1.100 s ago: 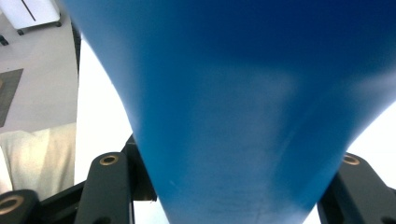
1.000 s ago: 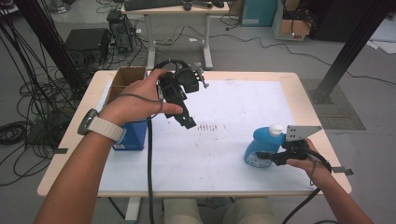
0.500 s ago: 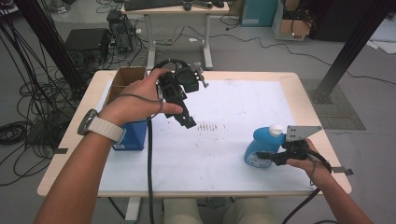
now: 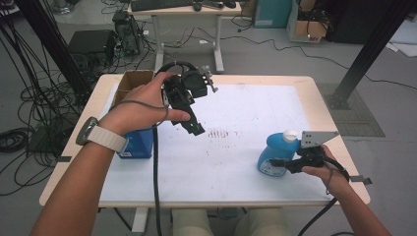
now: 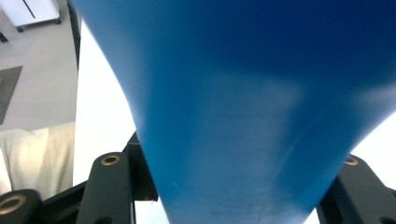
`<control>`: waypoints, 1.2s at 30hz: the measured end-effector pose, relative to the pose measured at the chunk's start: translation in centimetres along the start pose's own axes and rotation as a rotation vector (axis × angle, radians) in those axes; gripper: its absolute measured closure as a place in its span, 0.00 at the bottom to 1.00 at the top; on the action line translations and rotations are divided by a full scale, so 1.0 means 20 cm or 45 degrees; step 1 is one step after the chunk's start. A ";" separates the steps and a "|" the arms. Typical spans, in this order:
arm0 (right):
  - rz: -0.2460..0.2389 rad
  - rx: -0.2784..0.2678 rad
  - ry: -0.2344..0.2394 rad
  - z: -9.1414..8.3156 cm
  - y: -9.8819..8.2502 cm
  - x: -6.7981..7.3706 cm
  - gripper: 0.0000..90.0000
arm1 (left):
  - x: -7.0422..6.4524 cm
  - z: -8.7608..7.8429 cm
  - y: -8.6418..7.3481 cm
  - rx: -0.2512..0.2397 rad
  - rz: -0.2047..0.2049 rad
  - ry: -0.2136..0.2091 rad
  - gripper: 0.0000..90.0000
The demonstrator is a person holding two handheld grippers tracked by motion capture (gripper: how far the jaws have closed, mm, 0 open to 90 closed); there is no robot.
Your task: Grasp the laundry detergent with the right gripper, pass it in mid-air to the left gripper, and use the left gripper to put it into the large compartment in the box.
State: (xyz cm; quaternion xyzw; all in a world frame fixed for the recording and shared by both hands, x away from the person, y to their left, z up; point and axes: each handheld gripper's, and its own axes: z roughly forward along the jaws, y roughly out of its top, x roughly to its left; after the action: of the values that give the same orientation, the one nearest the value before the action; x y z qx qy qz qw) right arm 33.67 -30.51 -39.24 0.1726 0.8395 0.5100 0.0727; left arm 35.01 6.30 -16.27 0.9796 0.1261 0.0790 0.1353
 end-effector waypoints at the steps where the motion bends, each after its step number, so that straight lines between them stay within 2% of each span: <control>1: 0.003 -0.010 0.004 0.00 0.01 0.00 0.48 | 0.00 0.00 0.00 -0.002 0.000 0.001 0.12; 9: 0.001 -0.009 0.052 -0.03 0.10 0.01 0.48 | -0.03 -0.03 -0.01 -0.006 0.002 0.009 0.11; 15: -0.003 0.009 0.135 -0.05 0.20 0.03 0.48 | -0.05 -0.07 0.01 -0.001 0.013 0.023 0.11; 19: -0.025 0.018 0.185 -0.06 0.27 0.05 0.48 | -0.07 -0.10 0.04 -0.004 0.038 0.018 0.11; 26: -0.041 0.018 0.307 -0.07 0.43 0.10 0.48 | -0.10 -0.16 0.11 -0.015 0.086 0.005 0.11; 34: -0.081 0.024 0.369 -0.04 0.57 0.16 0.48 | -0.13 -0.20 0.18 -0.030 0.105 0.005 0.10; 36: -0.109 0.023 0.378 -0.02 0.59 0.16 0.48 | -0.13 -0.21 0.19 -0.030 0.112 0.010 0.10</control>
State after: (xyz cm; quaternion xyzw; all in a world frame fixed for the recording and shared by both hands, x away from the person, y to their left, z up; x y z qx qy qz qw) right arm 33.09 -24.73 -28.37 0.0600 0.8522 0.5188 -0.0323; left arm 32.60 2.99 -11.52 0.9821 0.0824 0.0905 0.1429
